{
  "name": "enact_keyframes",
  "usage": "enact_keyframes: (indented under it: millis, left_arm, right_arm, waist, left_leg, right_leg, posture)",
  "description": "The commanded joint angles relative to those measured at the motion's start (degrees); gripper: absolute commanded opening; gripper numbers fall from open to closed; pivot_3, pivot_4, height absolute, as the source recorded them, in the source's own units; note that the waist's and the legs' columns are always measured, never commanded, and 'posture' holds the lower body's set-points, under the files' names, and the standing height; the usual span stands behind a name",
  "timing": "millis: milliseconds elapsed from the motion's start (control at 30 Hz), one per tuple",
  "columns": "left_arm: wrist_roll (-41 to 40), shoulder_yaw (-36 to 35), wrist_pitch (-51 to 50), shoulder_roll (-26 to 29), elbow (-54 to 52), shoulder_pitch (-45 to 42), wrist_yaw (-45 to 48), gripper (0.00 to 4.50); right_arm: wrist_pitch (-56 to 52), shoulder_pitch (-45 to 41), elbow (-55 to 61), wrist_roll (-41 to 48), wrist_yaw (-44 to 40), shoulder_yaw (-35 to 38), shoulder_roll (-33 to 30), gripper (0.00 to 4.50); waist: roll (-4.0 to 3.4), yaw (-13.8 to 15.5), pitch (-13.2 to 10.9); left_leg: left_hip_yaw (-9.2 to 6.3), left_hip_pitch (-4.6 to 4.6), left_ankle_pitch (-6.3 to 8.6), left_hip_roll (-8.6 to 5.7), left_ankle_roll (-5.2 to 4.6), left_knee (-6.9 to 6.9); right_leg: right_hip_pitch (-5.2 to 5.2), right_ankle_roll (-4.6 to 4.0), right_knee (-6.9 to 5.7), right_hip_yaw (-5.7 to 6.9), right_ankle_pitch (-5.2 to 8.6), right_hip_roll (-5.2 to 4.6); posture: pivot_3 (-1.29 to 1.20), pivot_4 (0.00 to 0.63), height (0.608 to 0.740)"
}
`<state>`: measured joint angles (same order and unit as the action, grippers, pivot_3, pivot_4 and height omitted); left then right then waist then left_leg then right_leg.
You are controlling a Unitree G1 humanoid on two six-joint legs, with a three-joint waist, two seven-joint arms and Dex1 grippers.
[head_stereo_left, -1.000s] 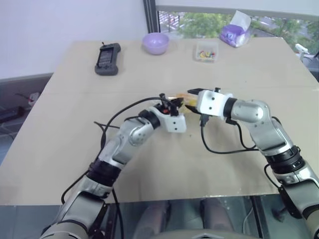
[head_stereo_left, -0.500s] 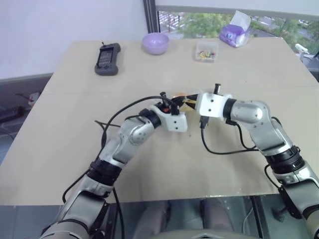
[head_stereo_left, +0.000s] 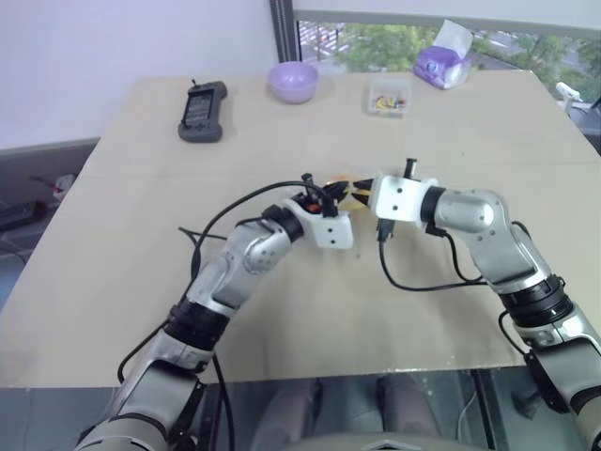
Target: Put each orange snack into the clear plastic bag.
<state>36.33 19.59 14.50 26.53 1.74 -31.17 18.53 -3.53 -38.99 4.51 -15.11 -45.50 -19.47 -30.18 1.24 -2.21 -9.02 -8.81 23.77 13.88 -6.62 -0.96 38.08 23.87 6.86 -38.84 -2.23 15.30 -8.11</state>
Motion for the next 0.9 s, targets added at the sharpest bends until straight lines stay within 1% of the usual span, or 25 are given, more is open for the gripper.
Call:
enact_keyframes:
  millis: [33,400,667,900]
  left_arm:
    - [-0.55,-0.96,0.58,-0.08,-1.90,-0.52,-0.44,0.00]
    - [1.23,-1.60,-1.54,0.68,-0.64,-0.44,-1.00,0.00]
    - [6.34,-5.36,-11.71,0.01,1.40,-1.97,-5.67,0.00]
    - [7.24,-5.78,-15.52,0.20,1.81,-2.08,-6.51,0.00]
  right_arm:
    - [0.74,-0.48,1.53,0.39,0.29,1.33,-0.05,0.06]
    - [0.16,-0.41,1.04,-0.45,1.37,1.85,-0.23,0.06]
    - [-2.25,-0.28,0.35,-2.01,2.99,2.62,-1.46,0.06]
    - [-4.20,-0.26,0.07,-2.77,3.83,2.80,-2.18,0.06]
  waist:
    - [0.00,0.00,0.00]
    - [0.00,0.00,0.00]
    - [0.00,0.00,0.00]
    - [0.00,-0.03,0.00]
  left_leg:
    - [0.00,0.00,0.00,0.00,0.00,0.00]
    - [0.00,0.00,0.00,0.00,0.00,0.00]
    - [0.00,0.00,0.00,-0.03,0.00,0.00]
    - [0.00,0.00,0.00,-0.04,0.00,0.00]
  right_leg:
    - [0.00,0.00,0.00,0.00,0.00,0.00]
    - [0.00,0.00,0.00,0.00,0.00,0.00]
    - [0.00,0.00,-0.01,0.00,0.00,0.00]
    - [0.00,0.00,-0.01,0.00,0.00,0.00]
  posture:
    - [0.00,0.150,0.740]
    - [0.00,0.150,0.740]
    - [0.00,0.150,0.740]
    - [0.00,0.150,0.740]
